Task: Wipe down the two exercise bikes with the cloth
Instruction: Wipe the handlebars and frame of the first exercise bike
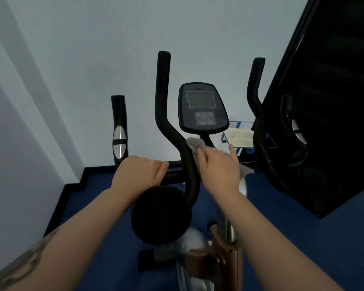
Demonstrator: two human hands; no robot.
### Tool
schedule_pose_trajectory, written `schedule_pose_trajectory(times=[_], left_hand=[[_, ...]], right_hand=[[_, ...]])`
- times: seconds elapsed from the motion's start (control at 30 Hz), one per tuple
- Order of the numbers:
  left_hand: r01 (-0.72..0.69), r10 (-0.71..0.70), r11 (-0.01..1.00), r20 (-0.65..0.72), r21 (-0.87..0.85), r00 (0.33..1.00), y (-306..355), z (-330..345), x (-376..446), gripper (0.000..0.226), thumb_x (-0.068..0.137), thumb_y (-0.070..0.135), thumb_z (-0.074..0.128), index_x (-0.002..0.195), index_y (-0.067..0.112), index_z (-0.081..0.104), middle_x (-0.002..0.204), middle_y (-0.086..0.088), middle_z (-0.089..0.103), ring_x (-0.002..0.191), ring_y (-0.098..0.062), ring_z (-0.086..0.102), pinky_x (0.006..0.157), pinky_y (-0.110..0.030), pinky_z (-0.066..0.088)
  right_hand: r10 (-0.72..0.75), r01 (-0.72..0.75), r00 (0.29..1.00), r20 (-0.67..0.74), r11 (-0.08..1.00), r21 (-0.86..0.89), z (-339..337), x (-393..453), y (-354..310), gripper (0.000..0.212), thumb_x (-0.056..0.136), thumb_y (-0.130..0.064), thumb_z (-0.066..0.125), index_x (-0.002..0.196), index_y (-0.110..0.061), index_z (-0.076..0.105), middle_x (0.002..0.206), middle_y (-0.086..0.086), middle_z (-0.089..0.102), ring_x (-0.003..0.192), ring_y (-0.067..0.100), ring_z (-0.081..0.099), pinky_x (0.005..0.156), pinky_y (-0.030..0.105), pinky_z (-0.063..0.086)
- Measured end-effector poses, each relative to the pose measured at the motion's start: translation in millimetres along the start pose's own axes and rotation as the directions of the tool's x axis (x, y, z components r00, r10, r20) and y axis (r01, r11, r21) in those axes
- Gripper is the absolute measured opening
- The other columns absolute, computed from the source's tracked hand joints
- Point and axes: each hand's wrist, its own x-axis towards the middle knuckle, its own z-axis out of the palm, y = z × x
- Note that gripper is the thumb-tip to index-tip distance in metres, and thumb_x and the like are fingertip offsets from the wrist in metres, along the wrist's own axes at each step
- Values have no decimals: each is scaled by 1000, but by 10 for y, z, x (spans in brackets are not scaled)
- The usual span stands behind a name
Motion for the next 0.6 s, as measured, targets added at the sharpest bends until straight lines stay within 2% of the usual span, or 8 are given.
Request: schedule_pose_trajectory(times=[0.07,0.13,0.17,0.23,0.3,0.4,0.53,0.6], left_hand=[[50,-50,999,19,9,999,-17,14,4,49,101,42,36,71,18,67,61,-6,65,58,-30,61,53,-30,28],[20,-25,997,66,74,998,-12,44,9,46,101,43,33,77,21,65,65,-2,63,60,-27,59,52,-30,23],[0,-6,996,69,90,998,-5,42,6,42,100,40,39,75,19,65,61,-2,61,55,-27,57,50,-29,22],[-23,19,998,53,63,998,21,6,7,34,89,27,67,58,13,62,45,-6,53,37,-28,50,44,-24,22],[2,-2,999,0,38,1000,18,19,2,37,73,16,82,47,11,57,34,-7,44,25,-25,42,40,-21,23],[-3,3,1000,11,19,1000,15,18,-6,40,75,14,81,45,9,55,33,-7,43,25,-24,40,39,-21,24],[-23,23,1000,-46,7,999,4,50,12,38,76,18,68,42,11,52,31,-4,40,22,-22,36,34,-21,27],[-12,13,1000,-70,14,997,8,83,15,37,76,21,63,41,11,51,31,-5,40,22,-23,36,36,-21,26]], right_hand=[[-56,54,998,-10,988,-147,63,-112,52,37,103,-33,33,86,-18,62,80,-3,63,84,17,60,121,42,7],[-132,116,984,-118,984,-135,116,-259,143,32,100,-29,40,84,-16,65,84,-4,65,91,16,62,120,47,9],[-161,139,976,-145,979,-152,136,-308,194,32,99,-29,40,84,-17,65,86,-5,66,95,15,63,119,49,11],[-204,173,972,-114,956,-237,127,-232,222,35,99,-29,35,84,-17,65,87,-4,66,98,17,62,119,51,11],[-139,145,989,41,938,-314,113,-40,136,38,101,-29,30,87,-18,64,85,-3,65,96,19,60,120,51,6],[-89,122,990,113,934,-336,100,74,70,40,103,-31,28,89,-20,64,85,-3,64,95,18,59,120,48,1],[-196,168,975,-107,959,-229,138,-268,226,33,99,-29,39,87,-17,67,93,-2,68,108,19,60,118,49,15],[-200,169,976,-89,947,-275,155,-227,249,35,100,-31,36,89,-18,67,93,-3,68,107,19,59,118,49,17]])
